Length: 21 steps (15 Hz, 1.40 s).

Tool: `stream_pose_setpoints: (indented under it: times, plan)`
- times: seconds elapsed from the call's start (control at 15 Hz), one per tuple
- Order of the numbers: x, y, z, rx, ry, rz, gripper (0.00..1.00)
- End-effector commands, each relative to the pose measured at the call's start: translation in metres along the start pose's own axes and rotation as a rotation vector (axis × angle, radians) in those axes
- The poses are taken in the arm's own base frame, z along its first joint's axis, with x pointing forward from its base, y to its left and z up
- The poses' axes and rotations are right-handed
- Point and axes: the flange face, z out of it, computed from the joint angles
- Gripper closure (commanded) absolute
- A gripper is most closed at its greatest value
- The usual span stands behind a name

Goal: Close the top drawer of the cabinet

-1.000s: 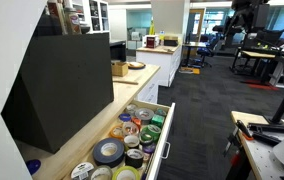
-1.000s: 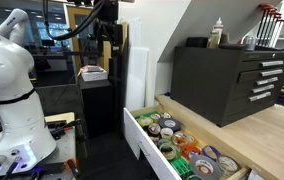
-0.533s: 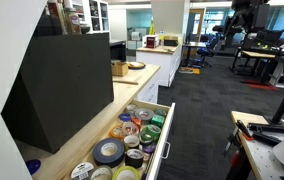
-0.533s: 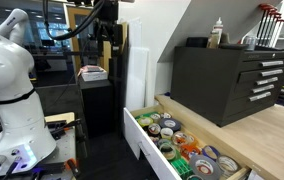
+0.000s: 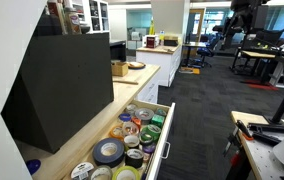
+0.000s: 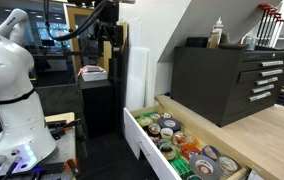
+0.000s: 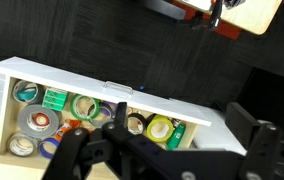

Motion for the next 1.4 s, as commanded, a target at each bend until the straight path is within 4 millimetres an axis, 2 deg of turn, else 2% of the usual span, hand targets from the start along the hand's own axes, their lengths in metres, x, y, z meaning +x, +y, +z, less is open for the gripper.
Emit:
stream_pose_setpoints:
  times: [0.0,0.27,0.47,0.73,1.0,1.07,1.33]
  plan:
    - [0.012,0.002,0.017,-0.027,-0.016,-0.047,0.0]
    - [0.034,0.004,0.055,-0.048,-0.051,-0.155,0.0]
    - [0.058,0.0,0.095,-0.051,-0.062,-0.238,0.0]
    - [0.085,-0.014,0.137,-0.063,-0.087,-0.375,0.0]
    - [0.102,-0.037,0.15,-0.082,-0.108,-0.516,0.0]
    - [0.095,-0.029,0.151,-0.073,-0.116,-0.455,0.0]
    - [0.099,-0.037,0.153,-0.079,-0.124,-0.496,0.0]
